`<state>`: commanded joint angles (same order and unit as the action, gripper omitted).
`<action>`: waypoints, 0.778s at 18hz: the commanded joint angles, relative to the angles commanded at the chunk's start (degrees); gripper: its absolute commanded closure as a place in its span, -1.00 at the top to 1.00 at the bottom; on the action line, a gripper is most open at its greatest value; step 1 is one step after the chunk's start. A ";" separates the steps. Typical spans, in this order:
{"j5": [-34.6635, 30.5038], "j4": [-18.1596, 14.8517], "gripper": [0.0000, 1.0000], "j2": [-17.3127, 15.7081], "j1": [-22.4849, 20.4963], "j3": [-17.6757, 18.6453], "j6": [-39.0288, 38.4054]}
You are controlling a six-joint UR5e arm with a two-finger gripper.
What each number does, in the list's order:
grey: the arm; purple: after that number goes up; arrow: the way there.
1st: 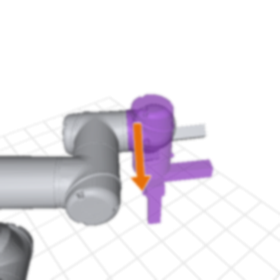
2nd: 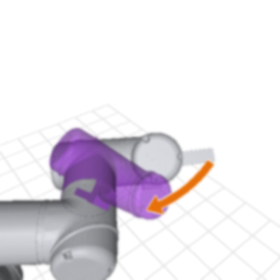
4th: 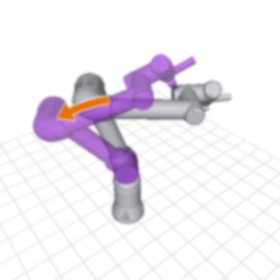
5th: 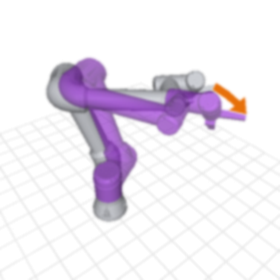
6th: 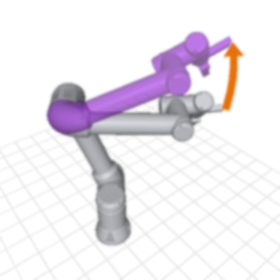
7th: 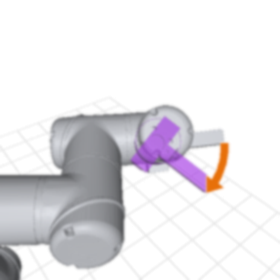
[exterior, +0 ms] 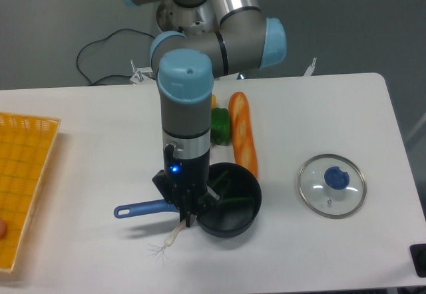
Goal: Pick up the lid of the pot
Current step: 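Pull the green onion up over the saucepan rim beside the handle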
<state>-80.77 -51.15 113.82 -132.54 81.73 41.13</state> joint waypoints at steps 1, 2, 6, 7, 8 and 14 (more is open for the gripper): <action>-0.09 0.00 -1.00 0.09 0.35 0.35 0.00; -0.17 0.00 -1.00 0.26 0.35 0.79 0.00; -0.44 0.00 -1.00 1.32 0.35 1.06 0.17; -0.79 0.00 -1.00 1.75 0.35 1.06 0.26; -1.05 0.00 -1.00 2.11 0.35 1.06 0.52; -2.28 0.00 -1.00 3.87 -0.44 1.15 2.10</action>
<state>-83.05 -51.15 117.68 -132.98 82.88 43.24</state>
